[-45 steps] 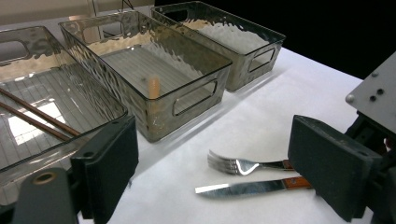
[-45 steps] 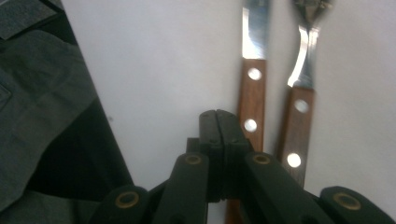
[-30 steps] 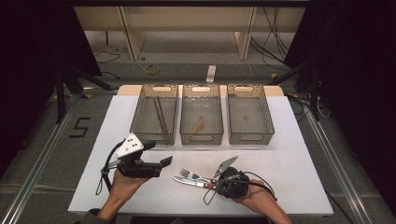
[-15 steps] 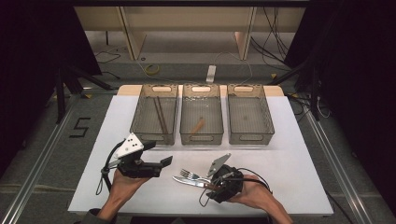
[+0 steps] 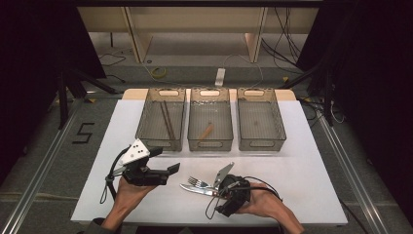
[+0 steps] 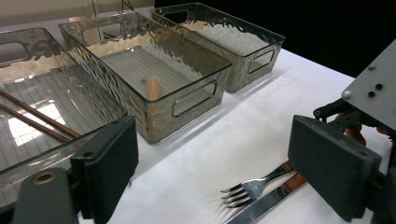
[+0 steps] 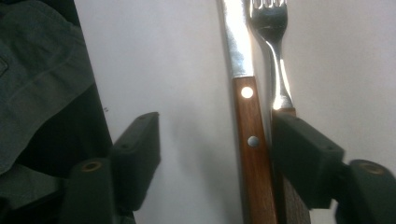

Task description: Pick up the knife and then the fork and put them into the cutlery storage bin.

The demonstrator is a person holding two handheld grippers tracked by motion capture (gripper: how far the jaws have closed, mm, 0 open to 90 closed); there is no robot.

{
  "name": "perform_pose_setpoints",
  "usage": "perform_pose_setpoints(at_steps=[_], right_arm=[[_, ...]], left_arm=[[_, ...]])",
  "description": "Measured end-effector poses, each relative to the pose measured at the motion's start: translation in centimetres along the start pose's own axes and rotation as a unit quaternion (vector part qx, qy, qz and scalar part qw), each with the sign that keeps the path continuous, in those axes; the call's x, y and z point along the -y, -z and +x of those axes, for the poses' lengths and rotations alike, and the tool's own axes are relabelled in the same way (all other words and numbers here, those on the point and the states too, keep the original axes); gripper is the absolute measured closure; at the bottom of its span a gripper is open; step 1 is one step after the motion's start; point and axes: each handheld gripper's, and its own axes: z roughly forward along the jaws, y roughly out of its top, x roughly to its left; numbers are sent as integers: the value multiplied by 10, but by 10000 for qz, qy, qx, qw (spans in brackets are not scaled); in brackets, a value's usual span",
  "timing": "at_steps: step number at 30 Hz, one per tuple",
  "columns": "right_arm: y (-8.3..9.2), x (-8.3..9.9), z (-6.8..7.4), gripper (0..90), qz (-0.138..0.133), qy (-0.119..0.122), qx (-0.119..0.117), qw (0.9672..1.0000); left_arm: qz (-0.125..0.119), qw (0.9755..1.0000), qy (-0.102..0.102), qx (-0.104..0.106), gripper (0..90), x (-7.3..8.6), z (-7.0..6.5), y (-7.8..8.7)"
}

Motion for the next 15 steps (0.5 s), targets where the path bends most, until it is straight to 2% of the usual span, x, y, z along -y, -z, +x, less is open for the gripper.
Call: perform_pose_setpoints(at_steps=[6, 8, 9, 15], right_arm=[[-3, 0, -2, 492, 108, 13, 196, 9997], [-3, -1, -2, 520, 199, -35, 230, 9995], [-5, 0, -3, 533, 187, 61, 237, 9995], [-7, -4, -6, 633, 372, 71, 304, 9988]], left_arm=[[1, 10000, -2, 7, 157, 0, 0, 0], [2, 10000, -7, 7, 157, 0, 0, 0], [1, 10000, -5, 7, 157, 0, 0, 0], [3, 10000, -6, 9, 157, 0, 0, 0]])
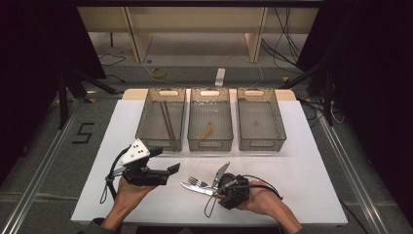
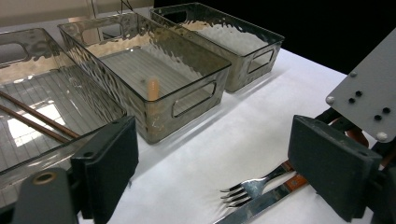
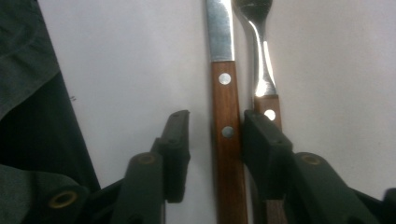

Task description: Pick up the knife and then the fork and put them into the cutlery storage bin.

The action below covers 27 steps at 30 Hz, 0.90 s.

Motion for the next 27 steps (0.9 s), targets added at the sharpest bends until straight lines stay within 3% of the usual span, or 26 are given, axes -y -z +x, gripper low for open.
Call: perform_pose_setpoints(at_steps=[15, 27], right_arm=[[-2, -6, -1, 747, 230, -5, 6, 9997], [-2, -9, 1, 768, 375, 50, 52, 9993]], left_arm=[[-15, 10000, -19, -8, 157, 0, 0, 0], [-26, 10000, -34, -17, 157, 0, 0, 1]])
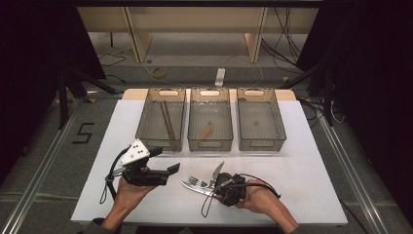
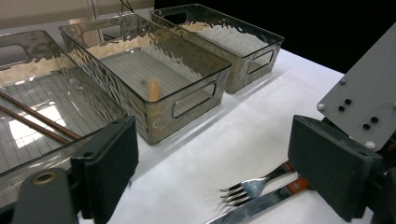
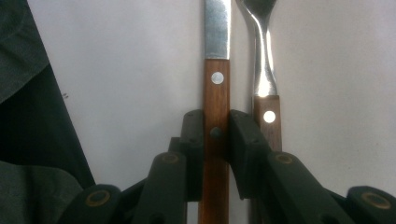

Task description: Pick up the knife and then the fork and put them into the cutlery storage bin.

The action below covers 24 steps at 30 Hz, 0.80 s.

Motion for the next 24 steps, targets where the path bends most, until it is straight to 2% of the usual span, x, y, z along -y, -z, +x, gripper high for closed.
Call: perform_pose_setpoints(at_steps=[5, 7, 10, 11, 17, 19, 22, 24], right_arm=[[-1, 0, 1, 769, -141, -35, -75, 9999], [1, 0, 1, 769, -109, 98, -128, 9998], [3, 0, 2, 769, -234, 52, -158, 9996], [4, 0, 3, 769, -252, -42, -181, 9995], [9, 1, 0, 769, -364, 23, -214, 9991], [9, 0, 2, 769, -383, -80, -228, 9990], [9, 1, 1, 768, -444, -29, -203, 9988], [10, 1, 1, 768, -503, -80, -216, 9985]], left_arm=[[-20, 10000, 10, -16, 157, 0, 0, 1], [-33, 10000, 18, -19, 157, 0, 0, 1], [-57, 10000, -2, -28, 157, 0, 0, 2], [-65, 10000, 1, -34, 157, 0, 0, 2], [-88, 10000, 10, -34, 157, 0, 0, 2], [-96, 9999, 6, -39, 157, 0, 0, 2], [-105, 9999, -4, -46, 157, 0, 0, 3], [-110, 9999, -14, -51, 157, 0, 0, 3]])
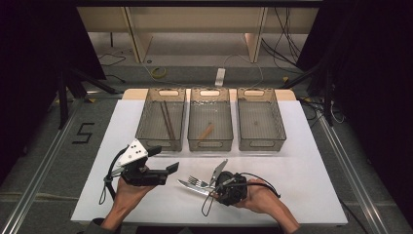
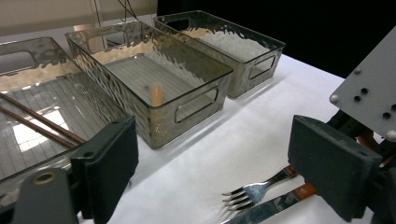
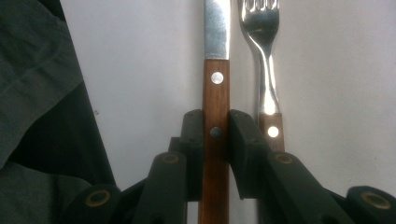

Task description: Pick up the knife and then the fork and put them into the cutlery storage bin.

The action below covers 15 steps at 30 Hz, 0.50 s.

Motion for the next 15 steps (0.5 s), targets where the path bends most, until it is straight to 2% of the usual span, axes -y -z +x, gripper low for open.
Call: perform_pose_setpoints(at_steps=[1, 3, 10, 15], right_arm=[[1, 0, -1, 769, -31, 47, -17, 10000], [2, 0, -1, 769, -73, -53, -43, 10000], [13, 4, -7, 769, -342, -81, -65, 9994], [23, 8, -13, 769, -598, -334, -24, 9976]], left_arm=[[-8, 10000, -6, -4, 157, 0, 0, 0], [-32, 10000, -4, -11, 157, 0, 0, 1], [-136, 9999, 11, -54, 157, 0, 0, 3], [-191, 9998, 30, -66, 157, -1, 0, 3]])
